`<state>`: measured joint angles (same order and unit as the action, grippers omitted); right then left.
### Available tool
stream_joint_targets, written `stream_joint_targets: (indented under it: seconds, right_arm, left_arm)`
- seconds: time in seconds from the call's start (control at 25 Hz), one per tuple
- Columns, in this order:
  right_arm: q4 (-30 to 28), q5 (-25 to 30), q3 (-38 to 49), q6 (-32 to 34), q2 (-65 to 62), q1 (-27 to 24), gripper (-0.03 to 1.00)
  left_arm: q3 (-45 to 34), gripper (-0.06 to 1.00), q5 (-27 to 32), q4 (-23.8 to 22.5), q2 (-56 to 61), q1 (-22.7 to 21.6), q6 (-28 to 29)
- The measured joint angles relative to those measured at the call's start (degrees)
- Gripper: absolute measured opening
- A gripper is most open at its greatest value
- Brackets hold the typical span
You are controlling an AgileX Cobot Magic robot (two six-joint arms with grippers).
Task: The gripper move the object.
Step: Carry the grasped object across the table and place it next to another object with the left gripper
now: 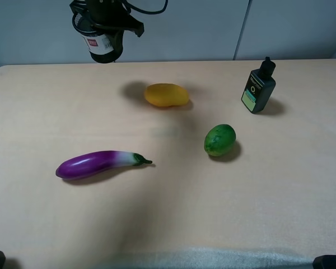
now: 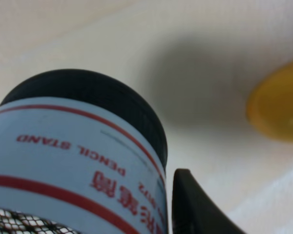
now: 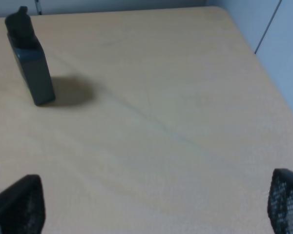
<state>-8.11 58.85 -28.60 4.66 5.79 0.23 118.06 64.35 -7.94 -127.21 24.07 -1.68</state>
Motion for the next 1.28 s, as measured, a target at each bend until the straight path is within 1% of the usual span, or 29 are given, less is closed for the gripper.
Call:
stream_joint_targets:
  seconds: [0.2,0.48,0.64,0.88,1.28]
  right_arm:
    - [0.0,0.0,0.0,0.0,0.0,0.0,0.69]
    - [0.0,0.0,0.0,0.0,0.0,0.0,0.69]
    - [0.0,0.0,0.0,0.0,0.0,0.0,0.69]
    - [0.0,0.0,0.0,0.0,0.0,0.0,0.69]
    - [0.0,0.0,0.0,0.0,0.0,0.0,0.69]
  left_arm:
    - [2.7,0.20,0.0,-0.1,-2.5,1.0,0.0]
    - [3.0,0.20,0.0,0.0,-7.1,3.7,0.0]
    - [3.0,0.20,1.3,0.4,-8.8,4.5,0.0]
    - [3.2,0.20,2.9,0.2,-10.4,4.5,-1.7]
    - [3.2,0.20,3.0,0.1,-12.9,4.5,-3.7]
